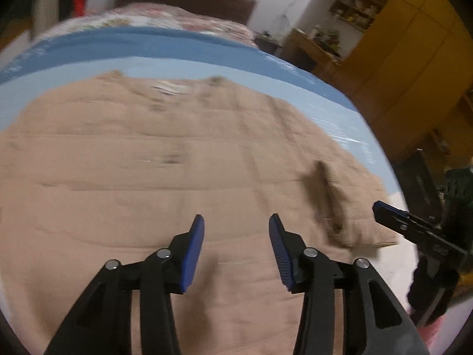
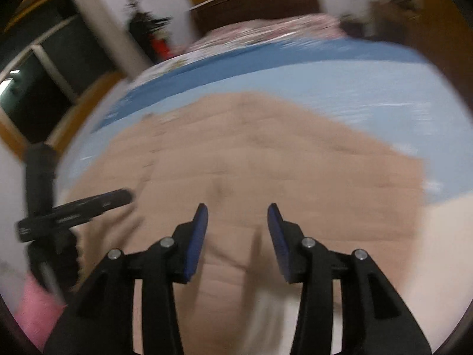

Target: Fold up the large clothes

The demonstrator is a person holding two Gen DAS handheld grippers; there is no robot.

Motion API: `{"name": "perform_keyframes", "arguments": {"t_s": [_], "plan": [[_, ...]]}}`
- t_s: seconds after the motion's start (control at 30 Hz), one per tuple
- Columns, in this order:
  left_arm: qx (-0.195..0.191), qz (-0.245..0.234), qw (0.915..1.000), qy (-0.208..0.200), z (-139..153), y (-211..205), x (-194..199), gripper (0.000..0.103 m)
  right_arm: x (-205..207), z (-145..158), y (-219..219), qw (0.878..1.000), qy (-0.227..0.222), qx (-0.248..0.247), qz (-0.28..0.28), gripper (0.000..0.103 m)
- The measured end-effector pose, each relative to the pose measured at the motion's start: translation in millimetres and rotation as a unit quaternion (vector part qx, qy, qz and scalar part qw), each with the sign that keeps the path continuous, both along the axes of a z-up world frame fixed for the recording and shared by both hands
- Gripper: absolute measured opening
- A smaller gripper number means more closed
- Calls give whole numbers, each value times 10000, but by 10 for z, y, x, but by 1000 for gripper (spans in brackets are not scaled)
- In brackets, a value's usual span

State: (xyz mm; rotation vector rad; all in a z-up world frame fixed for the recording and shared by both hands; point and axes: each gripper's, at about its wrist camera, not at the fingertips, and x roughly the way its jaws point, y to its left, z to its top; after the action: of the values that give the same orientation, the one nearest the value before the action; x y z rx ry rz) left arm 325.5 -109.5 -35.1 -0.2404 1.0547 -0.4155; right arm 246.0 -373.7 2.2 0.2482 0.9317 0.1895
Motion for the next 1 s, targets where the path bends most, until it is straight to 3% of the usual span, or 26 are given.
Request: {"name": "perform_keyframes", "arguments": {"t_s": [0.07, 0.17, 0.23, 0.4, 0.43, 0.47, 0.5, 0.57, 0.77, 0.9, 1.0], "plan": [[-221, -232, 9994, 161, -27, -243, 44, 47, -119, 45, -256, 9983, 43, -158, -559, 44], [-305, -519, 9976, 338, -78, -660, 120, 47, -275, 7, -672, 9929, 126, 218, -1159, 44], [-348, -592, 9967, 440, -123, -862, 180, 47, -341, -51, -842, 9883, 174, 163, -1503, 44], [-583, -667, 9933, 742, -253, -1242, 349, 45, -503, -320, -1160, 9789, 242, 421, -1985, 44], [-540, -712, 9930, 776, -273, -1318, 361, 41, -518, -359, -1186, 9782, 245, 485, -2003, 44], [-488, -763, 9928, 786, -289, -1385, 364, 21, -533, -390, -1210, 9776, 252, 516, -2026, 44], [-460, -804, 9926, 791, -325, -1444, 388, 12, -522, -409, -1208, 9776, 255, 510, -2025, 44], [-515, -854, 9929, 653, -291, -1491, 359, 3, -520, -410, -1190, 9788, 227, 482, -1980, 44], [-641, -870, 9937, -287, 160, -1216, 62, 2, -545, -349, -1170, 9818, 50, 582, -1807, 44], [-502, -626, 9936, -794, 495, -644, -101, 2, -480, -294, -984, 9855, -80, 1002, -1363, 44], [-266, -312, 9942, -995, 656, -188, -134, 2, -328, -298, -728, 9904, 16, 893, -1060, 44]]}}
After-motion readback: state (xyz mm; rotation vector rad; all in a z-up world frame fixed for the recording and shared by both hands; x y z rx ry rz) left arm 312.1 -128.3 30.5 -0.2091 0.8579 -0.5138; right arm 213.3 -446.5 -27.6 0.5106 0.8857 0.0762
